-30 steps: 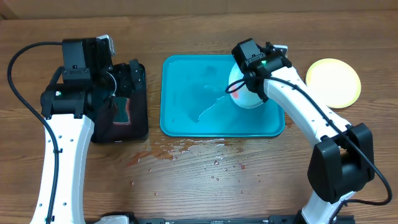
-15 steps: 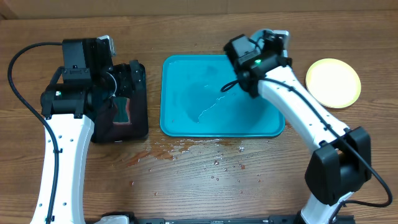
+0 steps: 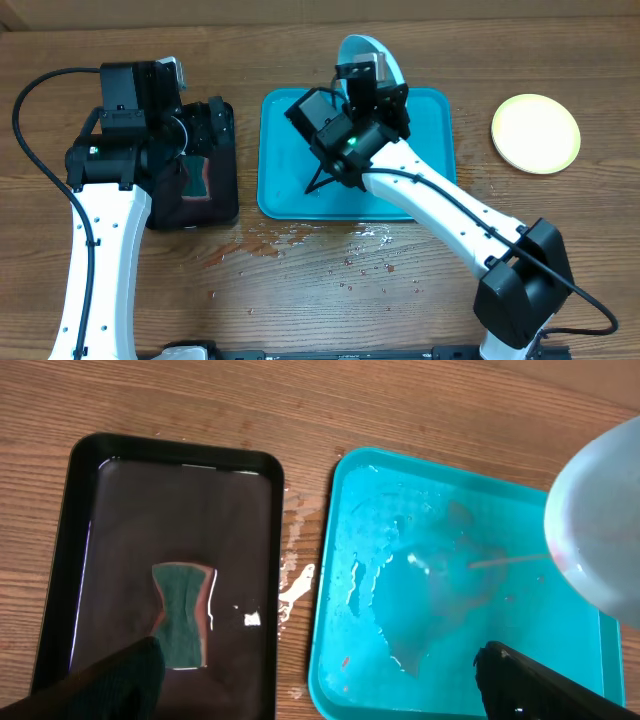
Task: Clean dirty plates on tray and stack at the side
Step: 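Lift the white plate off the teal tray with the right gripper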
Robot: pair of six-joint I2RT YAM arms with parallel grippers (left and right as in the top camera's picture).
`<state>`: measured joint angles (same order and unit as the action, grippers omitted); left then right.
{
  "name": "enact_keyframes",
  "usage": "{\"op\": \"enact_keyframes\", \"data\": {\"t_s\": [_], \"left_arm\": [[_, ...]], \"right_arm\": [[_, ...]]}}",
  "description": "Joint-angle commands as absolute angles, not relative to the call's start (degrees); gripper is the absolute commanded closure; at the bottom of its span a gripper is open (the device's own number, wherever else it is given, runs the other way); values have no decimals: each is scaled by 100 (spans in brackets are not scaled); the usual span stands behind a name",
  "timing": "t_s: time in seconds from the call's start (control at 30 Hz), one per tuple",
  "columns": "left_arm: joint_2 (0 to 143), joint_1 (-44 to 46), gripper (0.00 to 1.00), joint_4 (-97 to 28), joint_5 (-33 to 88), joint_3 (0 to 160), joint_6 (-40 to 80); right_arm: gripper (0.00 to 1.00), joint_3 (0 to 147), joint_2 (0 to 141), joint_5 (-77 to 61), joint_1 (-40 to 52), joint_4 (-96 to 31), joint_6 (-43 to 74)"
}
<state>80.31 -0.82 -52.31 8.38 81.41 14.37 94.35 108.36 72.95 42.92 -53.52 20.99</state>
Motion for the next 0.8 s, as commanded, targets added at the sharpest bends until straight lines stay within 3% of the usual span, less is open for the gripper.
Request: {"op": "enact_keyframes", "data": {"t_s": [0.0, 0.77], "left_arm": [[7937, -60, 0, -5203, 886, 8171, 1326], [7937, -60, 0, -5218, 886, 8171, 1323]], "right_arm": [[96, 9585, 10586, 7577, 4372, -5295, 1898], [96, 9585, 10586, 7797, 4431, -5017, 1166]]}}
